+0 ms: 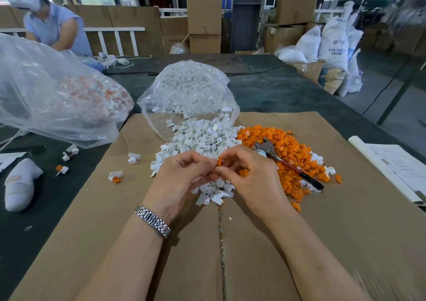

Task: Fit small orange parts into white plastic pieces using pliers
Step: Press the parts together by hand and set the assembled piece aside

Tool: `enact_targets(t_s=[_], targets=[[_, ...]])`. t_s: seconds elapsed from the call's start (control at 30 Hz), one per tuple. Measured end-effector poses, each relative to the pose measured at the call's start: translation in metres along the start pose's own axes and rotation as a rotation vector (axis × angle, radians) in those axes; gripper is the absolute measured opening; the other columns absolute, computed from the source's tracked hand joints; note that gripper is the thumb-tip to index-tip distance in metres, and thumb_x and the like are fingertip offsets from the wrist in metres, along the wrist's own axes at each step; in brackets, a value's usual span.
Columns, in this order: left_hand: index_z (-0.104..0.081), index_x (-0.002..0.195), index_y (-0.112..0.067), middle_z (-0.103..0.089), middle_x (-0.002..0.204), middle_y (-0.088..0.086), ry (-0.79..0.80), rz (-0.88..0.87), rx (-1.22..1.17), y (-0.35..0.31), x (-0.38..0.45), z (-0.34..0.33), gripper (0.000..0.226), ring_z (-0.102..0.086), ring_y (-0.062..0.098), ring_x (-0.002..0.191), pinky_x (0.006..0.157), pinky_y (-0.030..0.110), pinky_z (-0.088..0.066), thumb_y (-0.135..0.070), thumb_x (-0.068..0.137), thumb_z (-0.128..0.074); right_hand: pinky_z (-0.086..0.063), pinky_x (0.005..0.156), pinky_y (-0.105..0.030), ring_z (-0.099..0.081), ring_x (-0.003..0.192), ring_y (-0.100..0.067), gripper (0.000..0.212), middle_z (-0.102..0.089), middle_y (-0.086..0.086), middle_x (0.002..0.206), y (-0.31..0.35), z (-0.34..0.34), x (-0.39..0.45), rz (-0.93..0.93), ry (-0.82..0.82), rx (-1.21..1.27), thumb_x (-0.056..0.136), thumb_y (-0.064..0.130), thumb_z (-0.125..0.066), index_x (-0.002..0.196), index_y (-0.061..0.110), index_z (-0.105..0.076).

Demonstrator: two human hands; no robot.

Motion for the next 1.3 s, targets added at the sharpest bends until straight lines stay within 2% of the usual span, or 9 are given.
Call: enact_targets(t_s=[0.33, 0.47, 0.53, 0.63, 0.7, 0.77, 1.07, 1.2, 1.3], targets=[[-0.079, 0.072, -0.012, -0.075, 0.081, 0.011, -0.08, 0.015, 0.156, -0.001, 0.0, 0.003, 0.019, -0.071, 0.017, 0.073, 0.065, 0.023, -0.056, -0.022, 0.06, -0.09, -0.052, 0.071, -0.014, -0.064, 0.082, -0.01, 0.02, -0.064, 0.012, 0.086, 0.002, -0.003, -0.001, 0.028, 0.021, -0.078, 0.085, 0.011, -0.08, 0.1, 0.019, -0.069], [-0.08, 0.071, -0.01, -0.075, 0.078, 0.012, -0.15, 0.013, 0.111, -0.003, 0.0, 0.007, 0.027, -0.073, 0.018, 0.07, 0.064, 0.023, -0.057, -0.024, 0.052, -0.09, -0.055, 0.074, -0.017, -0.067, 0.083, -0.01, 0.025, -0.066, 0.011, 0.09, -0.001, 0.004, 0.001, -0.104, 0.065, 0.017, 0.09, 0.011, -0.075, 0.107, 0.027, -0.066], [-0.08, 0.07, -0.009, -0.076, 0.081, 0.012, -0.166, 0.017, 0.045, -0.006, -0.001, 0.008, 0.027, -0.073, 0.019, 0.072, 0.065, 0.022, -0.058, -0.023, 0.049, -0.09, -0.055, 0.076, -0.019, -0.065, 0.088, -0.008, 0.025, -0.066, 0.014, 0.096, -0.005, 0.017, 0.002, -0.173, -0.034, 0.0, 0.092, 0.015, -0.071, 0.11, 0.03, -0.064], [-0.081, 0.071, -0.011, -0.077, 0.085, 0.012, -0.176, 0.013, -0.02, -0.008, -0.001, 0.01, 0.023, -0.074, 0.02, 0.075, 0.067, 0.022, -0.058, -0.021, 0.053, -0.091, -0.05, 0.094, -0.035, -0.057, 0.111, -0.013, 0.032, -0.056, 0.006, 0.118, -0.016, 0.043, 0.002, -0.357, -0.167, -0.525, 0.093, 0.032, -0.067, 0.122, 0.023, -0.058], [-0.082, 0.074, -0.01, -0.077, 0.087, 0.012, -0.192, 0.017, -0.055, -0.008, -0.001, 0.013, 0.022, -0.075, 0.02, 0.077, 0.067, 0.022, -0.059, -0.019, 0.056, -0.091, -0.039, 0.101, -0.047, -0.046, 0.126, -0.029, 0.056, -0.048, -0.008, 0.132, -0.025, 0.053, -0.001, -0.589, -0.045, -0.901, 0.092, 0.051, -0.064, 0.132, 0.014, -0.049], [-0.082, 0.077, -0.008, -0.077, 0.087, 0.012, -0.198, 0.027, -0.084, -0.009, 0.0, 0.015, 0.028, -0.075, 0.02, 0.077, 0.066, 0.022, -0.059, -0.02, 0.053, -0.092, -0.037, 0.101, -0.051, -0.043, 0.129, -0.034, 0.069, -0.047, -0.013, 0.136, -0.03, 0.055, -0.003, -0.726, 0.083, -1.003, 0.09, 0.06, -0.063, 0.135, 0.01, -0.046], [-0.083, 0.074, -0.01, -0.077, 0.081, 0.009, -0.235, 0.048, -0.109, -0.008, 0.0, 0.017, 0.017, -0.072, 0.014, 0.07, 0.062, 0.02, -0.058, -0.017, 0.06, -0.089, -0.037, 0.099, -0.053, -0.056, 0.101, -0.033, 0.033, -0.059, -0.01, 0.102, -0.017, 0.058, 0.013, -0.696, 0.019, -0.891, 0.091, 0.045, -0.058, 0.082, 0.014, -0.052], [-0.081, 0.075, -0.008, -0.075, 0.081, 0.01, -0.252, 0.039, -0.107, -0.009, 0.0, 0.016, 0.016, -0.069, 0.014, 0.07, 0.066, 0.02, -0.058, -0.018, 0.063, -0.086, -0.048, 0.067, -0.036, -0.058, 0.069, -0.021, 0.025, -0.061, -0.005, 0.074, -0.004, 0.06, 0.02, -0.632, -0.043, -0.469, 0.094, 0.035, -0.056, 0.09, 0.012, -0.063], [-0.079, 0.079, -0.003, -0.073, 0.081, 0.01, -0.269, 0.009, -0.142, -0.012, 0.0, 0.016, 0.021, -0.069, 0.015, 0.071, 0.065, 0.02, -0.057, -0.016, 0.064, -0.085, -0.058, 0.075, -0.036, -0.07, 0.079, -0.022, 0.014, -0.072, -0.009, 0.088, 0.009, 0.047, 0.021, -0.694, 0.076, -0.102, 0.097, 0.016, -0.058, 0.105, 0.018, -0.069]])
Point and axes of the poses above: each hand's wrist, its own x-axis towards the middle knuckle, its own z-axis out of the back of the hand, y = z × x, the point moved 4 cm from there along x, towards the middle knuckle
